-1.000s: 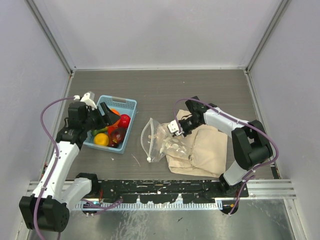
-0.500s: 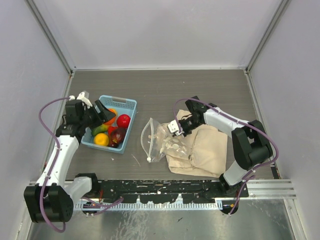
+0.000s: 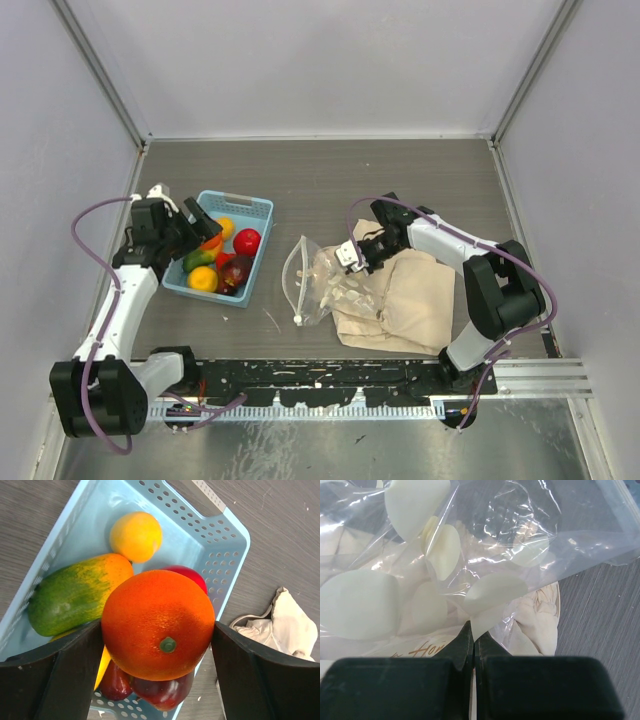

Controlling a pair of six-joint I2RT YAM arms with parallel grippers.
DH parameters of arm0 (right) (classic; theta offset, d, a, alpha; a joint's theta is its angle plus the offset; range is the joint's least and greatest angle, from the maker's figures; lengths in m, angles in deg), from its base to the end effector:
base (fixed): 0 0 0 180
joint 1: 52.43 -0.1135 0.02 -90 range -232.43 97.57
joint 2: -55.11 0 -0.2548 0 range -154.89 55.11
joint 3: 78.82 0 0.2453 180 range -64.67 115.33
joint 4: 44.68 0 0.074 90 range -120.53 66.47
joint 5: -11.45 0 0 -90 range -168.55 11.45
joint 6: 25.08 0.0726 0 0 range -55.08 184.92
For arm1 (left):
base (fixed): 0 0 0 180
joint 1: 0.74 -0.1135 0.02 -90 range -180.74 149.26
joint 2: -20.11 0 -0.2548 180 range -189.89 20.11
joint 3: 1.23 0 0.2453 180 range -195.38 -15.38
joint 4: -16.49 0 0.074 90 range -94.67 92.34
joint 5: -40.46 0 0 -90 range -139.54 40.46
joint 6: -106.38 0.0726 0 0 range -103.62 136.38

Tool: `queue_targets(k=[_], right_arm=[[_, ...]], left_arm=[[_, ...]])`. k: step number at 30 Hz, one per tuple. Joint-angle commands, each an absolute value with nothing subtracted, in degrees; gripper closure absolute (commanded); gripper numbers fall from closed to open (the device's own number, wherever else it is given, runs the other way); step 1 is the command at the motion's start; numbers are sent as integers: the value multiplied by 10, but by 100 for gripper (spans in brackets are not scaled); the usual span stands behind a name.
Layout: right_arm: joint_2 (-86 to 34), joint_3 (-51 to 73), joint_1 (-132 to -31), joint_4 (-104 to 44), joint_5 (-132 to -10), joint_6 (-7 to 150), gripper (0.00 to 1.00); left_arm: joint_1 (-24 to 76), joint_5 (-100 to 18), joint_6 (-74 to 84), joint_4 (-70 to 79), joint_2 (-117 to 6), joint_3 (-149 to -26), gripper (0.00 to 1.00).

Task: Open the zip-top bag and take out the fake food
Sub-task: Place the fake fruit in the bin.

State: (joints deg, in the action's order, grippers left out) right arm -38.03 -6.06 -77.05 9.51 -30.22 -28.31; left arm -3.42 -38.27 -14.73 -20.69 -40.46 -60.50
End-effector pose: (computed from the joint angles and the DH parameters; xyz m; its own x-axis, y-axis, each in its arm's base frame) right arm 0.2469 0.1728 0.1646 0.5063 -0.4981 -0.7039 -0.8491 -0.4303 -0.3062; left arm 0.2541 -0.0023 0.2395 -0.5874 -0.5348 -0.6074 -0.2296 0.8298 -0.5086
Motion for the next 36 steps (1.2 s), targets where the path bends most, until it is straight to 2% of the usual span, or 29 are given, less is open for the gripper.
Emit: queue_targets(k=[1,14,26,36], right_arm=[[-374,-38,-768,107,-287,-297,99],[-369,-37,-768,108,-287,-297,99],[-367,-31,-763,117,-268,-295,99],[-344,-4,-729,143,-214,-272,99]], left_arm=[[-39,-405,-156,-188,-410,-641,1],[-38,-390,-159,-194,-419,-678,2],[-39,-221,-189,-89,-342,-608,2],[-38,-146,-250,-75,-326,-607,2]])
